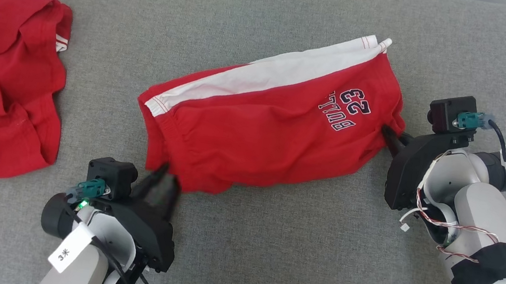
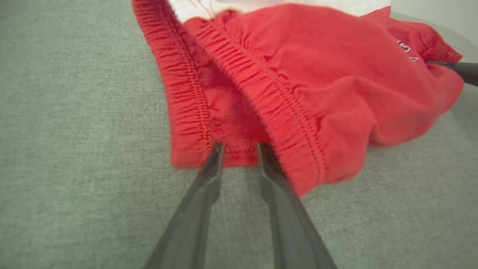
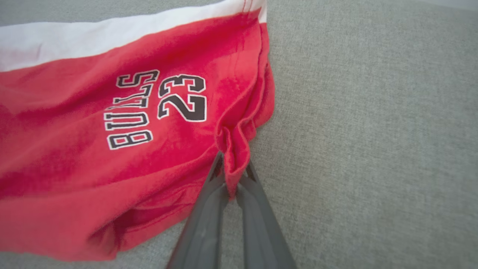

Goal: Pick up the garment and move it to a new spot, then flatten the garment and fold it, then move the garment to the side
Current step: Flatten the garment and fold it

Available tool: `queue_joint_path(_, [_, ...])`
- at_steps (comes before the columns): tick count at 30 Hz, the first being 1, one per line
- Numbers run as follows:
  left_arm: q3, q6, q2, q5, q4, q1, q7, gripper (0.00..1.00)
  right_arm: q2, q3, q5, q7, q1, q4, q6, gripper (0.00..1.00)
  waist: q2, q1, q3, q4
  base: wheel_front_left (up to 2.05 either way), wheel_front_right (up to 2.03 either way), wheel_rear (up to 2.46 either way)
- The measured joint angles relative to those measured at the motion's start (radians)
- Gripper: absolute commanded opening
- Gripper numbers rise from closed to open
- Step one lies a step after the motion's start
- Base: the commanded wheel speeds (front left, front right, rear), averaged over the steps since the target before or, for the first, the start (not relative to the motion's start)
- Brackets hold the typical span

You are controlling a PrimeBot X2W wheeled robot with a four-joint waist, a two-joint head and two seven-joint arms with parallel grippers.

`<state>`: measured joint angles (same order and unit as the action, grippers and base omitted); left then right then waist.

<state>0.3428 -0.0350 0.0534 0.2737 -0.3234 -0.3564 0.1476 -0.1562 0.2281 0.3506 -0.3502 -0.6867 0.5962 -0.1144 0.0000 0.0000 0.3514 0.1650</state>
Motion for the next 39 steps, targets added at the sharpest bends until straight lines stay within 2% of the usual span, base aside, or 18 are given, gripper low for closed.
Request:
queue_joint_path(4, [-0.006, 0.000, -0.002, 0.008, 0.010, 0.002, 0.000, 1.00, 0.000, 0.001, 0.002, 0.012, -0.001, 0.014, 0.000, 0.00, 0.0000, 0.0000, -0.001, 0.000, 0.00, 0.00, 0.00])
queue_joint_path(9, [-0.049, 0.028, 0.010, 0.016, 0.041, 0.021, -0.018, 1.00, -0.001, 0.001, 0.003, 0.025, -0.001, 0.029, -0.002, 0.00, 0.0000, 0.0000, -0.005, 0.002, 0.00, 0.00, 0.00])
queue_joint_path(21, [-0.042, 0.033, 0.028, 0.016, 0.131, 0.074, -0.016, 1.00, -0.002, 0.011, 0.003, 0.044, -0.015, 0.083, -0.005, 0.00, 0.0000, 0.0000, -0.025, 0.006, 0.00, 0.00, 0.00])
queue_joint_path(30, [-0.002, -0.036, 0.043, 0.071, 0.192, 0.129, 0.027, 1.00, -0.003, 0.020, 0.003, 0.061, -0.014, 0.124, -0.005, 0.00, 0.0000, 0.0000, -0.056, 0.011, 0.00, 0.00, 0.00])
queue_joint_path(39, [0.038, -0.038, 0.030, 0.066, 0.184, 0.114, 0.068, 1.00, 0.008, 0.037, 0.003, 0.069, -0.015, 0.133, -0.005, 0.00, 0.0000, 0.0000, -0.058, 0.000, 0.00, 0.00, 0.00])
